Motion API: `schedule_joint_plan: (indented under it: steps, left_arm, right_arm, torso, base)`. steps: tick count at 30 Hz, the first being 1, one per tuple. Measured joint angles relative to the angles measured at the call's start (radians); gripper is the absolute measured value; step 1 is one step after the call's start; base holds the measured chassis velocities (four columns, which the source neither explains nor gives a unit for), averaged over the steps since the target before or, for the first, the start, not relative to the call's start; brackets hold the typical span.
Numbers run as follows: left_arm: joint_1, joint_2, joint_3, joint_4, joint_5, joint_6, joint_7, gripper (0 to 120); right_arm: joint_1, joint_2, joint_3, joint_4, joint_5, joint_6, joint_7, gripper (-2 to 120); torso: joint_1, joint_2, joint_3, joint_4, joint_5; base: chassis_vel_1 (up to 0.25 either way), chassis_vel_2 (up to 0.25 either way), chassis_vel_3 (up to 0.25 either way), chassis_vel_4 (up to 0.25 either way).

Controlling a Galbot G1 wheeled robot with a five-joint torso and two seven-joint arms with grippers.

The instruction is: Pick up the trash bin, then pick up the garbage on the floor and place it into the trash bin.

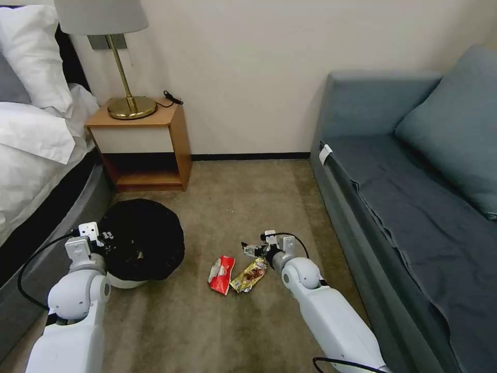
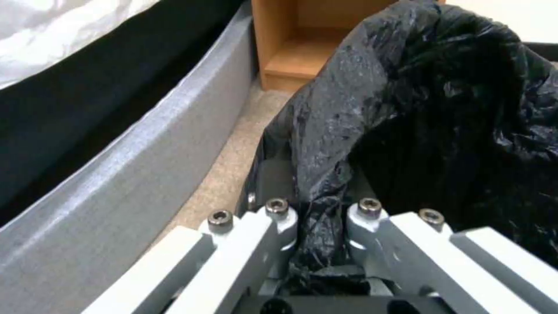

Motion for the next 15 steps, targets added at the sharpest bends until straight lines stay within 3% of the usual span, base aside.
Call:
schedule_joint_plan:
  steps: [15]
  left_arm:
    - [0.009,0.009,-0.017,-0.025,-0.005,0.014,0.002,4]
  right_arm:
    - [-0.013,0.012,-0.024,-0.003,-0.016,-0.001,-0.001,100]
  torso:
    - [0.000,0.000,0.000,0.0000,0.0000]
  base:
    - [-0.082,0.083,0.080,-0.081]
